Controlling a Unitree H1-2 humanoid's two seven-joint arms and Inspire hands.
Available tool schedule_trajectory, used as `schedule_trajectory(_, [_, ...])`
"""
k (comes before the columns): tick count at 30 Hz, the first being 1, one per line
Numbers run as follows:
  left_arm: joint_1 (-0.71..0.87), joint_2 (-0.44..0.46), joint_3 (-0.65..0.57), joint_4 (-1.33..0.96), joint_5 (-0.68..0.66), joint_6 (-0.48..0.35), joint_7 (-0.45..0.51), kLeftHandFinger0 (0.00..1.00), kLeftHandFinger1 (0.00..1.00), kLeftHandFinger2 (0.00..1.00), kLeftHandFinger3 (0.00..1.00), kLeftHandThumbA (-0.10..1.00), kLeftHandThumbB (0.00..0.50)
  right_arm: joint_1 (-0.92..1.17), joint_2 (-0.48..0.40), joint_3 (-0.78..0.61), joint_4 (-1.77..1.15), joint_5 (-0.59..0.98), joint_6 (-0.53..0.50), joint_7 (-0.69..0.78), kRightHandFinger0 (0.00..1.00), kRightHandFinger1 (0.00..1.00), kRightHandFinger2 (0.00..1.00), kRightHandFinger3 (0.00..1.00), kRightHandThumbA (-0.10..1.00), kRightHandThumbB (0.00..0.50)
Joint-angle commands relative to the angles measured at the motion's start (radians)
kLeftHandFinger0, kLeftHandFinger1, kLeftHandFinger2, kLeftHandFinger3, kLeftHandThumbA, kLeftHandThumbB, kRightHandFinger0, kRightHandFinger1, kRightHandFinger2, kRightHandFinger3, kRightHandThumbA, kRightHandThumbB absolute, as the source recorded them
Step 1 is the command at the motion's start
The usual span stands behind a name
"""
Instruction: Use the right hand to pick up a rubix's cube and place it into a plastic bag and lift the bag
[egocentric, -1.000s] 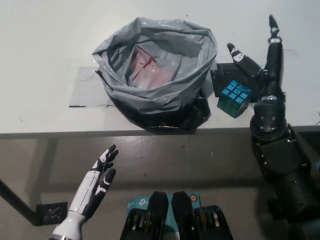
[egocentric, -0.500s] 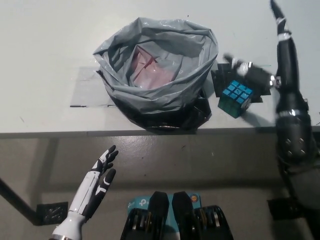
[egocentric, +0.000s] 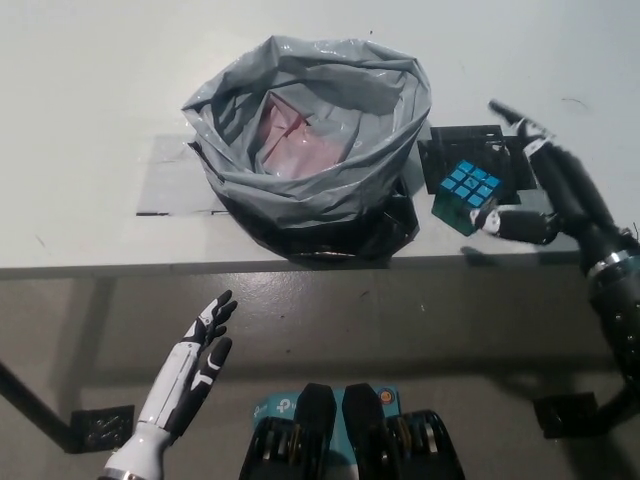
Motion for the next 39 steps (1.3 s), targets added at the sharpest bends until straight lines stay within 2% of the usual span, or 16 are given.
schedule_trajectory(1, [-0.011, 0.015, -0.002, -0.029, -0.005, -0.012, -0.016, 1.0, 1.0, 1.0, 1.0, 1.0, 0.159, -0.096, -0.026, 0.027, 0.021, -0.089, 0.064, 0.091, 1.0, 1.0, 1.0, 1.0, 0.88, 0.5])
schedule_trajectory(14, [-0.013, 0.011, -0.002, -0.027, -0.005, -0.018, -0.021, 1.0, 1.0, 1.0, 1.0, 1.0, 0.177, -0.181, 0.021, 0.013, 0.113, -0.087, 0.086, 0.118, 1.0, 1.0, 1.0, 1.0, 0.89, 0.5])
schedule_trajectory(18, [-0.014, 0.011, -0.003, -0.031, 0.004, -0.017, -0.019, 1.0, 1.0, 1.0, 1.0, 1.0, 0.155, -0.202, 0.032, 0.01, 0.144, -0.095, 0.094, 0.121, 1.0, 1.0, 1.0, 1.0, 0.92, 0.5])
schedule_trajectory(25, [-0.016, 0.013, -0.001, -0.033, -0.003, -0.012, -0.024, 1.0, 1.0, 1.0, 1.0, 1.0, 0.177, -0.221, 0.048, 0.003, 0.167, -0.082, 0.1, 0.142, 1.0, 1.0, 1.0, 1.0, 0.91, 0.5])
schedule_trajectory(32, [-0.015, 0.011, 0.001, -0.038, -0.001, -0.006, -0.027, 1.0, 1.0, 1.0, 1.0, 1.0, 0.169, -0.217, 0.063, 0.004, 0.191, -0.066, 0.058, 0.161, 1.0, 1.0, 1.0, 1.0, 0.92, 0.5])
schedule_trajectory(34, [-0.016, 0.011, 0.002, -0.039, -0.005, -0.005, -0.029, 1.0, 1.0, 1.0, 1.0, 1.0, 0.178, -0.222, 0.065, 0.005, 0.204, -0.069, 0.065, 0.168, 1.0, 1.0, 1.0, 1.0, 0.92, 0.5])
schedule_trajectory(39, [-0.019, 0.012, 0.001, -0.035, -0.005, -0.012, -0.03, 1.0, 1.0, 1.0, 1.0, 0.99, 0.164, -0.246, 0.067, 0.007, 0.25, -0.071, 0.075, 0.191, 1.0, 1.0, 1.0, 1.0, 0.92, 0.5])
